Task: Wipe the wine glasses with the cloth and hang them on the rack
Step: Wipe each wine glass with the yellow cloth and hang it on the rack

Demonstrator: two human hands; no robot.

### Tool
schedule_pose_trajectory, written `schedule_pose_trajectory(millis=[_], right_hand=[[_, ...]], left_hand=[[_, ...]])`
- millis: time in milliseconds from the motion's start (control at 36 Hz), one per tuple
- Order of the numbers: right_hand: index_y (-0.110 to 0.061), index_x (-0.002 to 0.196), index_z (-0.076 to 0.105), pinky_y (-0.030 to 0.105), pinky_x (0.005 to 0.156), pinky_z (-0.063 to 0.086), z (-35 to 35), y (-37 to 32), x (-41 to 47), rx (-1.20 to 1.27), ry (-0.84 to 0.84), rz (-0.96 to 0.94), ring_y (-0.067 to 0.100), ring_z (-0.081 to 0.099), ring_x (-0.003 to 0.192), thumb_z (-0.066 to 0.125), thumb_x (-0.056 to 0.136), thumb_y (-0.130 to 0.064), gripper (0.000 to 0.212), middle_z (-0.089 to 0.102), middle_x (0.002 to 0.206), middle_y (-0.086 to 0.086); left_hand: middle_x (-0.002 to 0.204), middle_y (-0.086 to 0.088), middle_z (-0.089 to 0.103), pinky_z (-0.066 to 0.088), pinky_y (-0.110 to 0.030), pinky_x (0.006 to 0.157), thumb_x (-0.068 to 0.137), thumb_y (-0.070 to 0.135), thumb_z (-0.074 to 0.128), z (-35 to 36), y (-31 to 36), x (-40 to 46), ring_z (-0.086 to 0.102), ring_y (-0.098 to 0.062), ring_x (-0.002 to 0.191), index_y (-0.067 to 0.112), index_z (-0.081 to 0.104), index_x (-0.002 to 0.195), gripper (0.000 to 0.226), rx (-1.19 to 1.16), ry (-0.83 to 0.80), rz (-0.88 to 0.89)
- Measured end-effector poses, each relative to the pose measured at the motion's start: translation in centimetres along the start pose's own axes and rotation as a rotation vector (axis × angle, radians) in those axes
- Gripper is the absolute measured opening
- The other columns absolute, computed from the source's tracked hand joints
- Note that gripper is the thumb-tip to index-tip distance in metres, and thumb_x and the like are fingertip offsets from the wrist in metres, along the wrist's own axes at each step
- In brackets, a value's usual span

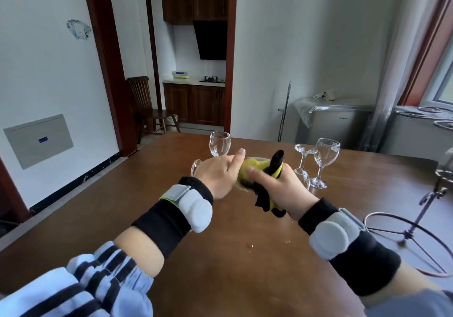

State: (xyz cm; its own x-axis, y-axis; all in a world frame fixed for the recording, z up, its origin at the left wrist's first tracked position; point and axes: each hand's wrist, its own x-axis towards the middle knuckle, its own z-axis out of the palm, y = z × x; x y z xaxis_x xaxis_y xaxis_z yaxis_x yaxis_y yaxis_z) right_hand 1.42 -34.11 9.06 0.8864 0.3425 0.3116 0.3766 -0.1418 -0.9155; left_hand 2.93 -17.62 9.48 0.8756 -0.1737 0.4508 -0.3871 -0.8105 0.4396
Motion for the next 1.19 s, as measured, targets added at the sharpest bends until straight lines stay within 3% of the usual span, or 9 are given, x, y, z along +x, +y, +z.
schedule_pose_trajectory(millis=[83,222,389,500,667,750,861,1028,1195], right_hand=[[-0.01,0.098,0.073,0.036,0.056,0.052,0.4,0.3,0.1,0.303,0.089,0.118,0.042,0.065,0.078,0.056,0.099,-0.025,0.023,0.073,0.086,0.019],[-0.002,0.105,0.07,0.037,0.074,0.053,0.7,0.3,0.5,0.643,0.129,0.275,0.027,0.067,0.08,0.058,0.095,-0.032,0.034,0.069,0.096,0.017],[-0.008,0.098,0.074,0.035,0.076,0.055,1.0,0.0,0.0,0.428,0.001,0.079,0.023,0.065,0.084,0.063,0.087,-0.041,0.037,0.069,0.092,0.014],[-0.006,0.108,0.07,0.021,0.049,0.05,0.4,-0.3,-0.3,0.061,-0.109,-0.093,0.012,0.063,0.061,0.077,0.082,-0.014,0.028,0.069,0.083,0.006],[-0.027,0.108,0.065,0.049,0.068,0.058,0.1,1.0,0.1,-0.243,-0.139,-0.082,0.042,0.065,0.07,0.083,0.072,-0.038,0.042,0.07,0.081,0.021],[-0.009,0.104,0.066,0.043,0.052,0.055,0.1,0.5,0.2,-0.192,-0.151,-0.065,0.04,0.059,0.057,0.082,0.079,-0.022,0.032,0.065,0.075,0.027],[-0.002,0.109,0.067,0.018,0.039,0.042,0.1,-0.1,-0.2,0.004,-0.106,-0.05,0.01,0.056,0.046,0.074,0.084,-0.006,0.026,0.066,0.079,0.029],[0.0,0.108,0.071,0.028,0.052,0.05,0.2,0.9,0.3,0.43,-0.03,0.129,0.028,0.065,0.077,0.072,0.082,-0.021,0.033,0.07,0.092,0.017],[0.007,0.105,0.069,0.021,0.061,0.051,0.3,0.4,-0.1,0.386,-0.096,0.042,0.017,0.062,0.073,0.067,0.085,-0.015,0.03,0.067,0.086,0.013]], left_hand=[[0.073,-0.011,0.066,0.044,-0.038,0.067,0.099,0.049,0.007,0.2,-0.1,0.0,0.061,-0.035,0.074,0.013,0.056,0.099,0.06,0.164,0.129,0.159],[0.053,-0.006,0.058,0.034,-0.029,0.057,0.097,0.033,0.026,0.8,0.1,0.0,0.051,-0.028,0.048,0.011,0.062,0.078,0.046,0.381,0.324,0.25],[0.062,-0.013,0.065,0.031,-0.031,0.058,0.099,0.034,0.019,0.0,0.7,0.2,0.06,-0.032,0.06,0.018,0.05,0.066,0.048,0.306,0.304,0.126],[0.088,-0.016,0.067,0.036,-0.037,0.076,0.101,0.035,0.022,-0.4,0.6,1.0,0.061,-0.034,0.087,0.015,0.05,0.073,0.045,0.187,0.095,-0.052],[0.094,-0.011,0.061,0.038,-0.041,0.085,0.089,0.044,0.015,-0.7,-0.3,2.0,0.054,-0.033,0.09,0.017,0.047,0.07,0.046,0.121,-0.217,-0.211],[0.081,-0.01,0.059,0.039,-0.043,0.086,0.088,0.046,0.014,-0.6,-0.5,2.1,0.054,-0.031,0.081,0.016,0.046,0.065,0.05,0.103,-0.207,-0.218],[0.061,-0.004,0.055,0.039,-0.04,0.077,0.099,0.053,0.011,-0.5,-0.1,1.5,0.056,-0.026,0.068,0.016,0.045,0.055,0.067,0.105,-0.092,-0.154],[0.075,-0.014,0.066,0.031,-0.034,0.07,0.091,0.051,0.001,0.5,-0.1,0.3,0.057,-0.035,0.072,0.016,0.057,0.085,0.067,0.306,0.194,0.17],[0.074,-0.011,0.067,0.031,-0.033,0.063,0.101,0.036,0.025,0.1,0.8,-0.1,0.059,-0.03,0.071,0.018,0.052,0.067,0.048,0.265,0.185,0.021]])
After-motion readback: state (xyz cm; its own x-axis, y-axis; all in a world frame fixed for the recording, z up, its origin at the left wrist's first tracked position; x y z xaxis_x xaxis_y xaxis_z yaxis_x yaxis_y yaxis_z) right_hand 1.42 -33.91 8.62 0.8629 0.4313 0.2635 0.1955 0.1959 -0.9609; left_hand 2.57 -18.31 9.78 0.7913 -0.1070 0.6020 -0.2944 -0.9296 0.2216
